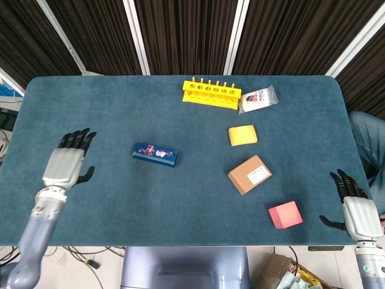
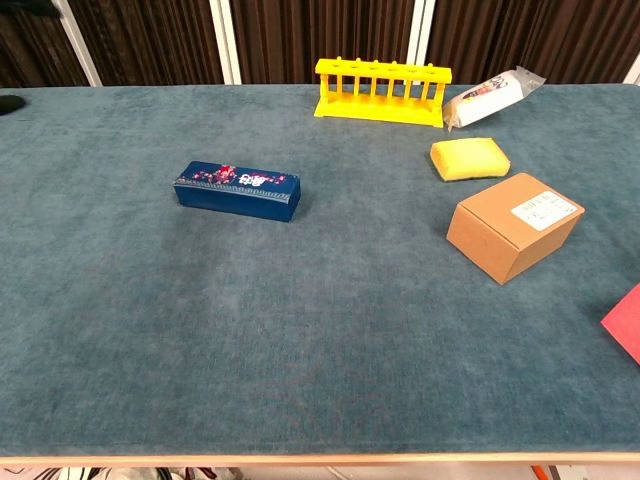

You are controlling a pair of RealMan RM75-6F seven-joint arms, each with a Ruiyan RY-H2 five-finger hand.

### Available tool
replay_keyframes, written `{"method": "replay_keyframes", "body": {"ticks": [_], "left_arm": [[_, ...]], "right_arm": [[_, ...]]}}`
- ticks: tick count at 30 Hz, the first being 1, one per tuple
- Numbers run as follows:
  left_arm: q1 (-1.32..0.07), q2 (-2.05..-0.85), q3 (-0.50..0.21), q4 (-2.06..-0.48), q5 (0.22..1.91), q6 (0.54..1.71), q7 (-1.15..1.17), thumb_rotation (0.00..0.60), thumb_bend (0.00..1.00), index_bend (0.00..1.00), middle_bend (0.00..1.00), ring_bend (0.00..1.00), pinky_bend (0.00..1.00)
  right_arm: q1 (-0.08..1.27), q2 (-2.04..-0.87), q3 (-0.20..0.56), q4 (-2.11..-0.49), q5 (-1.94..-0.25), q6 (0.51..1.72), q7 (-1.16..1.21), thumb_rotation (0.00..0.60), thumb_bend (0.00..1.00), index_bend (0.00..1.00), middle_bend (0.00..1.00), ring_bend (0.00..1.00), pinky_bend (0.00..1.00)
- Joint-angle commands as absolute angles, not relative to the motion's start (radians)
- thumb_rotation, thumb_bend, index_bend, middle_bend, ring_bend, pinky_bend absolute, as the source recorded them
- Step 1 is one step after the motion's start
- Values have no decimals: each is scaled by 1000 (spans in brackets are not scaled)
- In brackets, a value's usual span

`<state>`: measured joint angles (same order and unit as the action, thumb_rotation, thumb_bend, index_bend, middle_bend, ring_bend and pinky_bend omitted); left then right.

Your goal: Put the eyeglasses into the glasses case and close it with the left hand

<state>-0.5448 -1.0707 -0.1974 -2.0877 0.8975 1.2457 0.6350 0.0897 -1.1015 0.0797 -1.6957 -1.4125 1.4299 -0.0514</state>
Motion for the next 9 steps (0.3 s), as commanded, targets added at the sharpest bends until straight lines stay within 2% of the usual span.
{"method": "replay_keyframes", "body": {"ticks": [1,5,9], "left_arm": [[-472,-992,-134,-2148,999,1255,547,600,347,49,19,0,68],[-426,-941,-80,-2177,1090,1257,503,600,347,54,19,0,68],[-384,-919,-56,-2177,1155,1296,469,600,347,56,19,0,68]], "right_arm": [[87,-1122,77,-1653,-1467,1471,-13,600,158,73,13,91,227],[85,-1132,79,-1625,-1499,1498,17,600,157,73,9,91,227],[85,-1141,79,-1599,-1534,1523,54,600,152,73,9,91,227]]}}
